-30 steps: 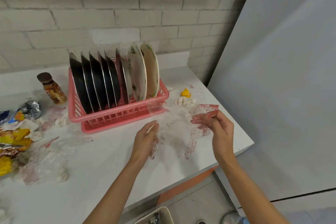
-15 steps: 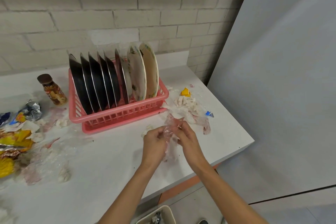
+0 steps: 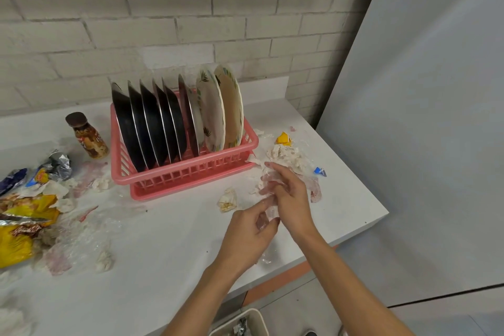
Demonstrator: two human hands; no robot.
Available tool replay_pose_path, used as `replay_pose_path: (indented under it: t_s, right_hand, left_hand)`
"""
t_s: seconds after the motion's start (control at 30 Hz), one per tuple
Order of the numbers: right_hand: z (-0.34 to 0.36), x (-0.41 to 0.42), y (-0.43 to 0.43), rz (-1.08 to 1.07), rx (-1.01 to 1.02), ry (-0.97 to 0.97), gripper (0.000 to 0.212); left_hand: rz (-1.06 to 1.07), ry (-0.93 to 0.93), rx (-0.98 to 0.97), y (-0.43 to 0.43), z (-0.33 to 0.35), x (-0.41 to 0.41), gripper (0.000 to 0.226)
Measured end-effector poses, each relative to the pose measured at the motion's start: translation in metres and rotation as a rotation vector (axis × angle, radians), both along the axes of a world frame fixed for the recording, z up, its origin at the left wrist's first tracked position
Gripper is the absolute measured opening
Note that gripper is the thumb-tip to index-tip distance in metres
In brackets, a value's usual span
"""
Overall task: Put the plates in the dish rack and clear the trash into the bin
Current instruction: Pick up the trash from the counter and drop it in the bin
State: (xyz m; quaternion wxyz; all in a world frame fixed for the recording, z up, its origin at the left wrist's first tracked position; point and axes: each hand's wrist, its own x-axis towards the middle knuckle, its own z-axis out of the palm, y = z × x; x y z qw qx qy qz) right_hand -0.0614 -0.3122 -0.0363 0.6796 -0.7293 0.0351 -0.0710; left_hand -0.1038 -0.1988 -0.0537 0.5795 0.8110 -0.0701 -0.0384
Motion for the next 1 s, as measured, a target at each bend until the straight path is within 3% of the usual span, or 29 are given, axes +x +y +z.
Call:
replay_pose_path:
  t_s: [0.33,0.5,0.63,0.7,0.77,0.9,1.0]
  right_hand:
    - [0.013,0.006,-0.030,-0.103,0.023,0.181,0.045]
    - [0.026,-0.001,-0.023,0.080,0.038,0.375,0.031]
    - [0.021,-0.017,-0.012,0.302,-0.168,0.482,0.056]
    - [0.017,-0.025,-0.005,0.327,-0.203,0.515,0.058]
    - [0.014,-0.030,0.000,0.361,-0.195,0.521,0.049]
    - [0.020,-0.034,0.007,0.478,-0.208,0.513,0.007]
    - [0.025,-0.034,0.009,0.530,-0.177,0.466,0.015]
  left_hand:
    - [0.372,0.002,-0.160,0.035,0.028,0.019,0.016]
    - [0.425,0.032,-0.257,0.032,0.038,0.026,0.014]
    - [0.452,0.031,-0.342,0.028,0.041,0.031,0.013]
    - [0.463,0.009,-0.373,0.026,0.040,0.033,0.013]
    - [0.455,-0.017,-0.406,0.024,0.038,0.035,0.013]
    - [0.429,-0.034,-0.472,0.015,0.038,0.033,0.012]
    - [0.399,-0.023,-0.502,0.009,0.039,0.030,0.024]
